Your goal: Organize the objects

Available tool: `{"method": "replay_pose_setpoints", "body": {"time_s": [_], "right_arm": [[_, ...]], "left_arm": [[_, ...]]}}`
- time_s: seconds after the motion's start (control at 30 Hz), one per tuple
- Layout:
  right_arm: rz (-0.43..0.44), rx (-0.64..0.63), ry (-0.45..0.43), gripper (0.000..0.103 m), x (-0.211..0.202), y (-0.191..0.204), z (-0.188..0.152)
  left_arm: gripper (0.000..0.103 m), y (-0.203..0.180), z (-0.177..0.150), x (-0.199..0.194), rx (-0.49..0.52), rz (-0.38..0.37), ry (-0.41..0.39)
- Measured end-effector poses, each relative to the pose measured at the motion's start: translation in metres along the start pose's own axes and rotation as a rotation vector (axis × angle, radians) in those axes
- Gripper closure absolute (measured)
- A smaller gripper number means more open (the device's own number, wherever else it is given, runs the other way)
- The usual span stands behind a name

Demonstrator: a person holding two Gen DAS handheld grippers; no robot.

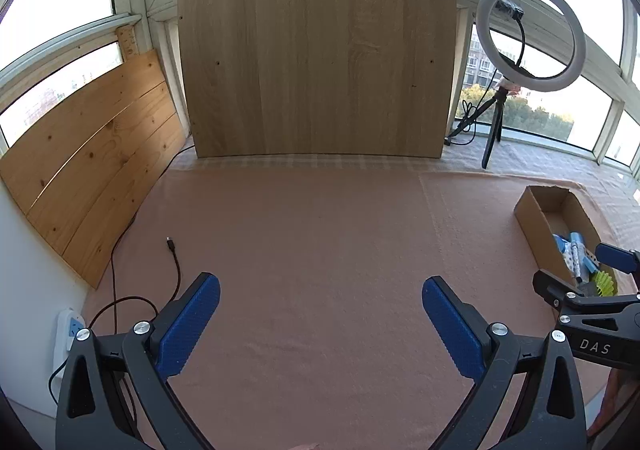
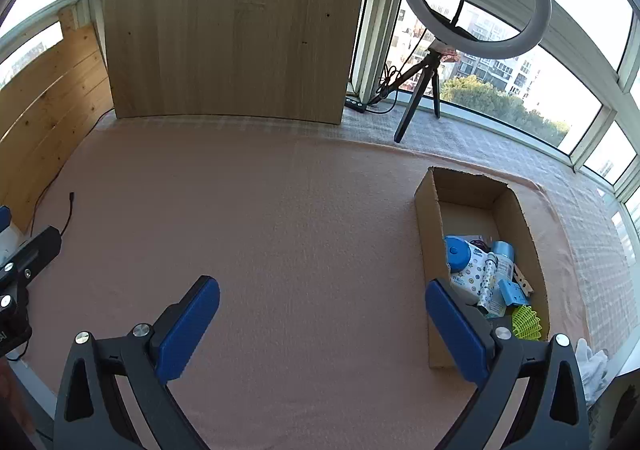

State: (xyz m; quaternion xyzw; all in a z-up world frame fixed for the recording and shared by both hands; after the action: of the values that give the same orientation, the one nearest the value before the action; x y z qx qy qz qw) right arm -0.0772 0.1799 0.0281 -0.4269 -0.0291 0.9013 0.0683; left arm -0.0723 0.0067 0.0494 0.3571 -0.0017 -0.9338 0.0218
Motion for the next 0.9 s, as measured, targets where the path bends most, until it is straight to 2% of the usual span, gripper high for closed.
{"method": "replay_pose_setpoints", "body": {"time_s": [0.9], "right_arm": [[0.006, -0.023, 0.014, 0.002, -0.003, 0.010, -0.006]], "left_arm": [[0.000, -0.002, -0.003, -0.009, 0.003, -0.017, 0.000]]}}
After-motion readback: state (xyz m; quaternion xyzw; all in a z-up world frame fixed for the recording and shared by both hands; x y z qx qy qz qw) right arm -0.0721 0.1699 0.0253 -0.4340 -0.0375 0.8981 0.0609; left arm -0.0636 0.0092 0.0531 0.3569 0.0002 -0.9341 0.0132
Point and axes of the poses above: each gripper's, at about its wrist camera, not at the fingertips, and x roughly the way its jaws point, y to its left, z to its top, the point moved 7 cm from there along x, roughly the way its jaws point, and after that the axes turned 4 degrees about -y, right-handed, at the moved point
